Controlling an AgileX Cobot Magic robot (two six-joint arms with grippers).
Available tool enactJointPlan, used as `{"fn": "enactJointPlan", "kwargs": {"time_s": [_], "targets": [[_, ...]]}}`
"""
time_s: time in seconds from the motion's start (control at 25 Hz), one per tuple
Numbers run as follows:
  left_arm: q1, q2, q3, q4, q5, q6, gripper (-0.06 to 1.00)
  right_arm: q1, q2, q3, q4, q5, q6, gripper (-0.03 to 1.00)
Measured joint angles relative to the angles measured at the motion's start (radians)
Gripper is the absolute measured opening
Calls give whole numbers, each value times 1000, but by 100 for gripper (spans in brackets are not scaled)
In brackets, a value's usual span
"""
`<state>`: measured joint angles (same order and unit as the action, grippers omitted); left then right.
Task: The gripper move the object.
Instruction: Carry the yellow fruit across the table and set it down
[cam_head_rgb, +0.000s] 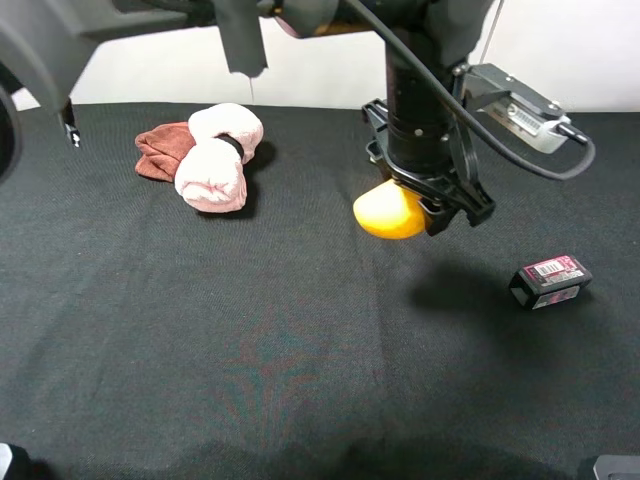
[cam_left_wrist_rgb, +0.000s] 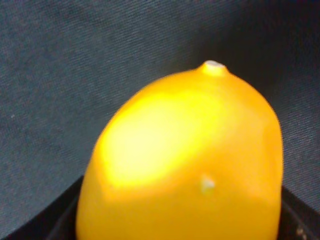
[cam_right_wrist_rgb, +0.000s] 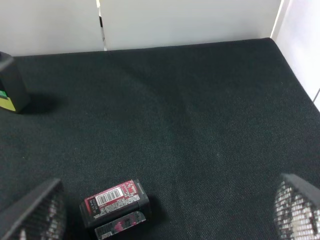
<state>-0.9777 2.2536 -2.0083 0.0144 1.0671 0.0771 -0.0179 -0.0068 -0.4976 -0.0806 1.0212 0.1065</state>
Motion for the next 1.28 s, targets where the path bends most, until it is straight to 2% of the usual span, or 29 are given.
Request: {"fn": "enactJointPlan", "kwargs": {"time_s": [0.76,1.28], "targets": [[-116,55,-46,4,-17,9,66,0,0,0,1,0,0,63],[-152,163,-94,-4,-69,36,66,0,0,0,4,0,0,63]]}}
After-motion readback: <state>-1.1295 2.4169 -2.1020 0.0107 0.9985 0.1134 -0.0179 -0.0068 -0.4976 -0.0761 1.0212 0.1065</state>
